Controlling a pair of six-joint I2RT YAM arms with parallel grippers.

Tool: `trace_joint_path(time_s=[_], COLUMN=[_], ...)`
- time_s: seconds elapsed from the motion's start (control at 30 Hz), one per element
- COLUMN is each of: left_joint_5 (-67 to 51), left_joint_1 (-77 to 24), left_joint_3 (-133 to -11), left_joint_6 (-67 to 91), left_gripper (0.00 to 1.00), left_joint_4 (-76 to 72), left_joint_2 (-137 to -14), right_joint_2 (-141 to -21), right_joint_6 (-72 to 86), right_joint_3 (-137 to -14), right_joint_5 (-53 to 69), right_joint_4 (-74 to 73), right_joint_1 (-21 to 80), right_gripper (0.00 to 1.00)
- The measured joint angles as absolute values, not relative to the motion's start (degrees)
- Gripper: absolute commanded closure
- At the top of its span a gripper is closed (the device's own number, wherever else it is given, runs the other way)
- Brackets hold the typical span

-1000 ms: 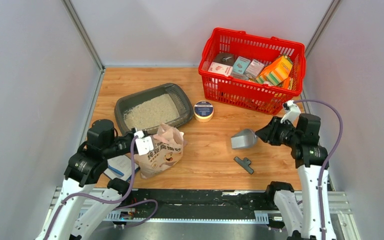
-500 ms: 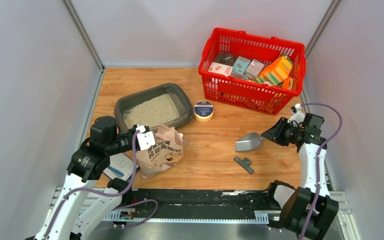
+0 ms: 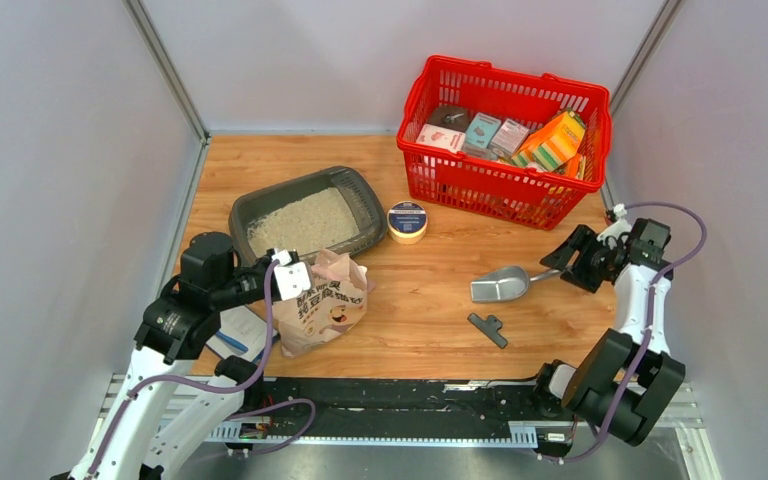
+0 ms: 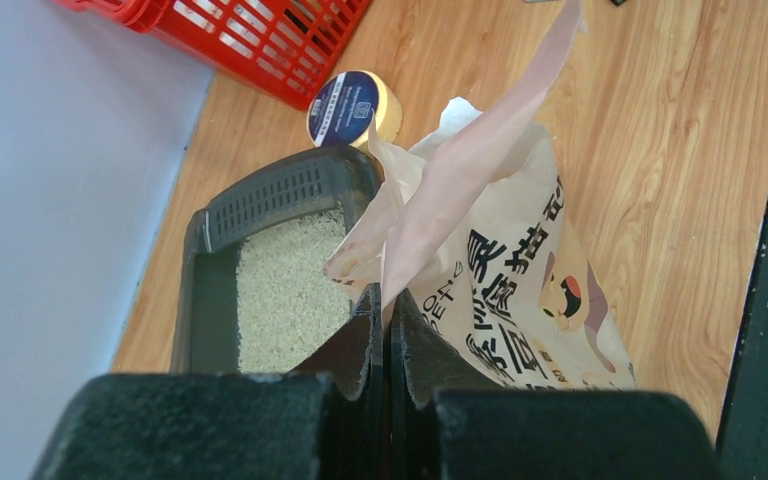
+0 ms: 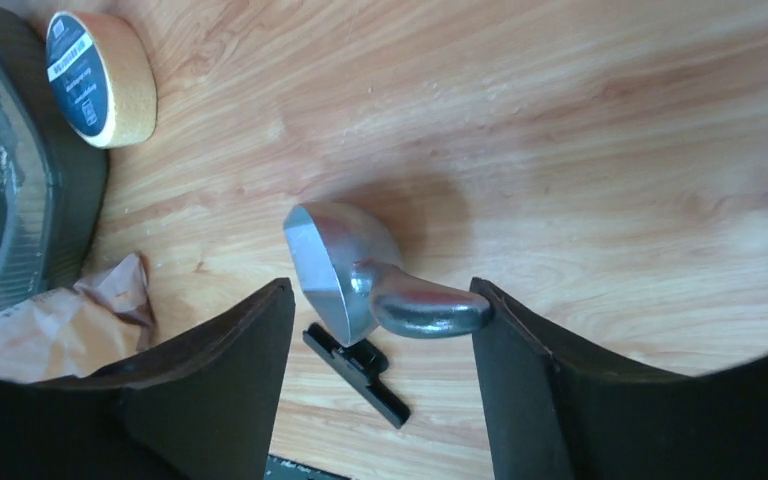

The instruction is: Fill the litter box with clean litter

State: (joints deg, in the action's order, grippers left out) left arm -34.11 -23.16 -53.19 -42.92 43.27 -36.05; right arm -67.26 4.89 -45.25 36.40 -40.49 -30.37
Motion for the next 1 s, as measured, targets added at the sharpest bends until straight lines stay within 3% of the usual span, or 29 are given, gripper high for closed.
trace_joint_path(time_s=[0.2,0.43,0.57,0.73,1.0], left_joint_5=[-34.46,-36.45,-37.74,-38.59,-37.93], left_joint_1=[-23.16,-23.16,-23.16,-23.16,-23.16], left_joint_3=[-52.03,-50.61,-49.93,-49.91,-50.02], left_joint_6=[-42.94,-42.26,-40.62,-38.79,-37.63], left_gripper=[1.0,1.0,1.0,1.0,1.0], left_joint_4=[42.02,40.86,39.66,39.24,39.92], left_joint_2=[-34.94,-33.34,-33.39,-33.8,-32.91], right_joint_2=[-66.89,-54.87,-51.86,-53.08,-67.79], right_joint_6=[-2.22,-7.44,-8.49,-6.02,-2.72], right_joint_3=[-53.6,-56.18,-58.19,-58.63,-72.2], right_joint_5=[30.26,27.68,32.23,33.34,29.47], right_joint_4=[-45.91,-47.79,-46.96,-42.85,-40.42], right_joint_1=[-30.35,-27.88,-15.75,8.99,27.44], right_gripper=[0.29,0.29,0.28,0.28,0.3])
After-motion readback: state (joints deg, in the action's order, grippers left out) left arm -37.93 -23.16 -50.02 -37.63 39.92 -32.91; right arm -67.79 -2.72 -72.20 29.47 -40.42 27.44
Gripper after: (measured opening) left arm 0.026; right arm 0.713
